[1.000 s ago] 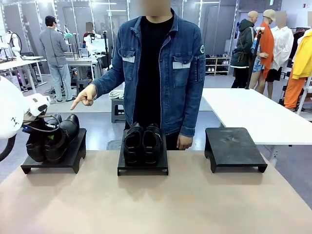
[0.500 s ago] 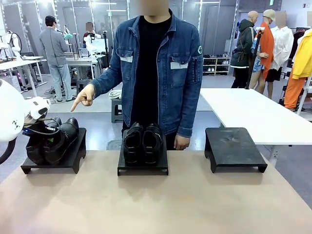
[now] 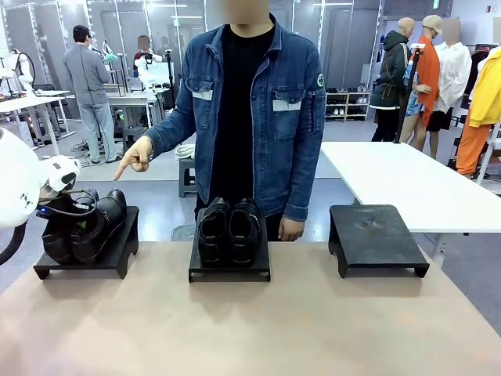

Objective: Place the shoes on the stand as instructed by the person.
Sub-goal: Pick up another pair of Shoes and place it on the Shoes Stand indicated by the person.

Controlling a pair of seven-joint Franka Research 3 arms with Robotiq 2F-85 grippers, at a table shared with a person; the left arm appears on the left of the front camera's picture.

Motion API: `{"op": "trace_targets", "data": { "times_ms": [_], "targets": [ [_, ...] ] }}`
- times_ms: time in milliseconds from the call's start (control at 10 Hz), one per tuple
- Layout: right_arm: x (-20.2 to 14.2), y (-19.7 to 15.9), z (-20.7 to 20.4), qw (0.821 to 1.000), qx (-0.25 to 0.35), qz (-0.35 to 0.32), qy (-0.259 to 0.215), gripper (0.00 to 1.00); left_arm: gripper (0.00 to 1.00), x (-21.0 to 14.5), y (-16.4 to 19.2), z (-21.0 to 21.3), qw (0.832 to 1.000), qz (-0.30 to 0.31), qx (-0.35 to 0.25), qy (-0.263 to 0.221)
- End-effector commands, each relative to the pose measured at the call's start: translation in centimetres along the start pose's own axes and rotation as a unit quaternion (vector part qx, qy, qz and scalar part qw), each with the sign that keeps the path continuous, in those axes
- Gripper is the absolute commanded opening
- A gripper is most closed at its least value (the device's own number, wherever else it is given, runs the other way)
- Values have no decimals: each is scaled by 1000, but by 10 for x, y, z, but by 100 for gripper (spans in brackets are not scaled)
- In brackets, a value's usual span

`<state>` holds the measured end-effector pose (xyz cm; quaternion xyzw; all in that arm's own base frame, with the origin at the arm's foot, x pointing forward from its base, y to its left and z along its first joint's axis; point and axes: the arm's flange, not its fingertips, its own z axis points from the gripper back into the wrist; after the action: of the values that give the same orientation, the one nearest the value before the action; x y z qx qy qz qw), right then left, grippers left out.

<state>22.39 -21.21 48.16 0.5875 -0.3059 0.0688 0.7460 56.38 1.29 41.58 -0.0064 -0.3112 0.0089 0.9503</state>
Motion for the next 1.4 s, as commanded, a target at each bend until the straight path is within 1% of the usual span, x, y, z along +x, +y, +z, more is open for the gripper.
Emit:
{"op": "trace_targets", "data": {
  "times_ms": [0,200,400,500,600,700,800,900,1000,1200,1300],
  "targets": [
    [0,1,2,1000,3,11,-1,100,0,14,5,-2,999,6,-11,-32],
    [0,1,2,1000,3,11,-1,100,0,17,4,-5,999,10,-12,-35],
    [0,1,2,1000,3,11,-1,100,0,15,1,-8,1000,5,-13,-25],
    [0,1,2,1000,3,11,-1,100,13,15,2,-8,1000,4,-12,-24],
    [0,1,2,1000,3,11,-1,100,50,15,4,-7,1000,7,-12,-25],
    [0,1,2,1000,3,11,-1,100,54,16,5,-6,1000,7,-12,-27],
    [0,1,2,1000,3,11,-1,100,89,15,5,-5,1000,6,-10,-27],
    [0,1,2,1000,3,11,-1,100,92,15,6,-3,1000,5,-10,-27],
    [0,1,2,1000,3,11,-1,100,100,15,6,0,1000,5,-11,-28],
    [0,1,2,1000,3,11,-1,100,100,12,5,6,1000,-1,-4,-28],
    [0,1,2,1000,3,11,-1,100,90,10,4,8,1000,-2,-2,-29]
  ]
}}
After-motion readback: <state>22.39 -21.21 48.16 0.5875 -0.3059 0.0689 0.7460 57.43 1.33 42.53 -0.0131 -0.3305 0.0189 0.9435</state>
